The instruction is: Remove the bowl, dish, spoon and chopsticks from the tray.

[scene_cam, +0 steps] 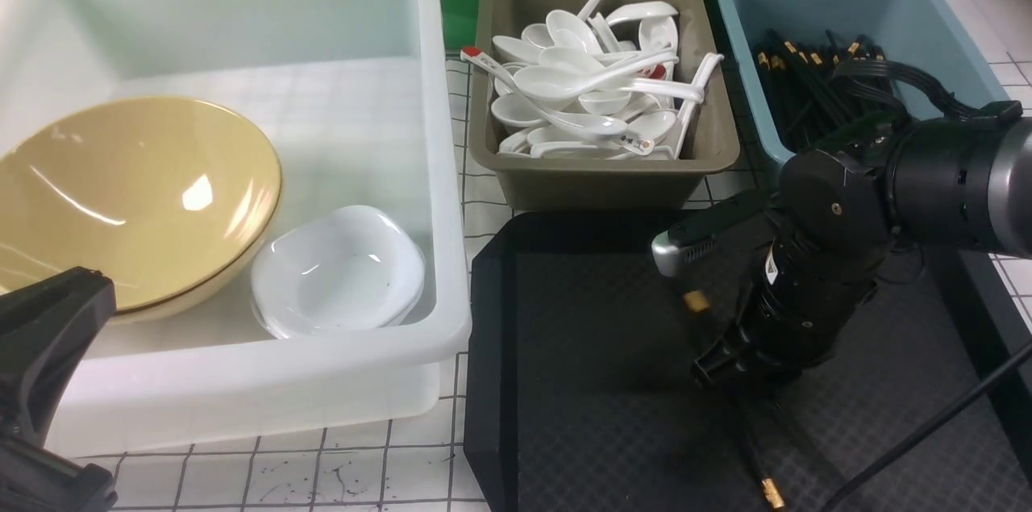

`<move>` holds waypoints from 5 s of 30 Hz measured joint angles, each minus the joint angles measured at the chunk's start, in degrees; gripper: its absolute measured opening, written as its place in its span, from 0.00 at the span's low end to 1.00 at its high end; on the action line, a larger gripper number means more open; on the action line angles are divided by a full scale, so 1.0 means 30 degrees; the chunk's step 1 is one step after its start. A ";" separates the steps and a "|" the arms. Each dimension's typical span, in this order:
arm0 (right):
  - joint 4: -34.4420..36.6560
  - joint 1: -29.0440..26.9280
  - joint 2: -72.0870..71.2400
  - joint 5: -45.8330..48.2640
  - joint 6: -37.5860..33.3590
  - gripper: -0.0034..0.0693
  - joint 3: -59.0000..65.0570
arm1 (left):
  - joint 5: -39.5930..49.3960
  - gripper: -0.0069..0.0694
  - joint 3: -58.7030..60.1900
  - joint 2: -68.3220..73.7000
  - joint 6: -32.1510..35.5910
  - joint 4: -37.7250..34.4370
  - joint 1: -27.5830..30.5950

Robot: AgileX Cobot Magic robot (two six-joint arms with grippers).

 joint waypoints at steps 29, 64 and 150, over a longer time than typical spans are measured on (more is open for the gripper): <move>-0.0020 0.0000 0.0510 -0.1372 -0.2457 0.41 0.0000 | 0.0323 0.07 0.0007 0.0000 0.0000 0.0000 0.0000; -0.3868 -0.7407 0.2006 -1.1254 0.3280 0.28 -0.6937 | -0.1766 0.07 0.1447 0.0000 0.0000 0.0000 0.0000; -0.2420 -0.4330 -1.4460 -1.3630 0.0204 0.10 0.4442 | -0.1275 0.07 0.1791 0.0000 0.0014 0.0000 0.0000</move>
